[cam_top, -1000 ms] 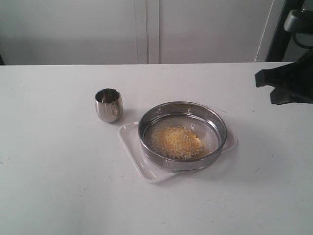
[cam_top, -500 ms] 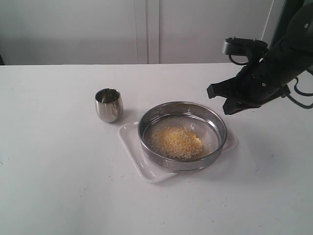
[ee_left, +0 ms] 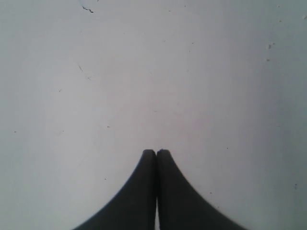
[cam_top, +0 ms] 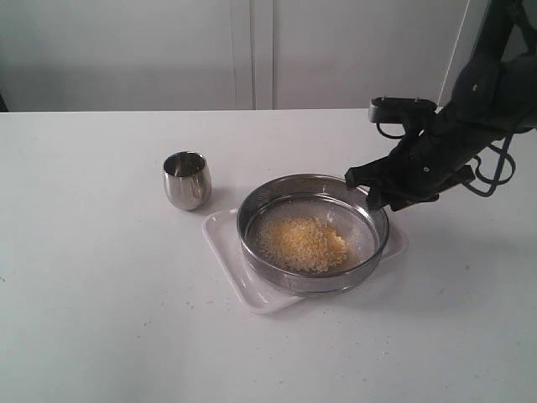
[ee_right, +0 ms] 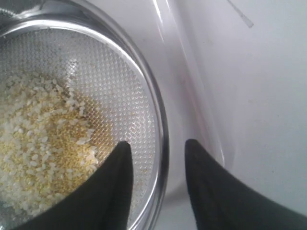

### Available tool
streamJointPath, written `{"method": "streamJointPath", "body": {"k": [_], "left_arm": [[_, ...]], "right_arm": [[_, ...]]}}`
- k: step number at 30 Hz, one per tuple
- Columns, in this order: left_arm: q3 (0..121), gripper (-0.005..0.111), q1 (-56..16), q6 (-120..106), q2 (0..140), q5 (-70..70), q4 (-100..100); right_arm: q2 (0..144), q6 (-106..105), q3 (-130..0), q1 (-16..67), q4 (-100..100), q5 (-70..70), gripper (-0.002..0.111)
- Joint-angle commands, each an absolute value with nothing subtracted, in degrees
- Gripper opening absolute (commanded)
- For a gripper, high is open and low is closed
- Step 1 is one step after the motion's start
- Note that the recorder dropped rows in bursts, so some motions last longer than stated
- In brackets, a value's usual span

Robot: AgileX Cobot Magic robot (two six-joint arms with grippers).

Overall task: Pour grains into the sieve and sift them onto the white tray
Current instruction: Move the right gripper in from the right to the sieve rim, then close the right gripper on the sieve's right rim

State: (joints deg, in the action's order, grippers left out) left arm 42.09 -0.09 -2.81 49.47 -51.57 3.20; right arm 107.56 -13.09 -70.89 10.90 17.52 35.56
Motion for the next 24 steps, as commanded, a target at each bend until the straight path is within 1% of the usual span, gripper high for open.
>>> {"method": "streamJointPath", "body": {"k": [1, 21, 24], "left_arm": [[41.7, 0.0, -0.1, -3.02, 49.02, -51.88, 3.12], [41.7, 0.0, -0.1, -3.02, 49.02, -51.88, 3.12], [41.7, 0.0, -0.1, -3.02, 49.02, -51.88, 3.12]], "right_arm": [[109.47, -12.74, -71.38, 10.92, 18.01, 34.46, 0.036], [115.07, -12.74, -71.38, 10.92, 22.46, 33.13, 0.036], [115.07, -12.74, -71.38, 10.92, 22.46, 33.13, 0.033]]}}
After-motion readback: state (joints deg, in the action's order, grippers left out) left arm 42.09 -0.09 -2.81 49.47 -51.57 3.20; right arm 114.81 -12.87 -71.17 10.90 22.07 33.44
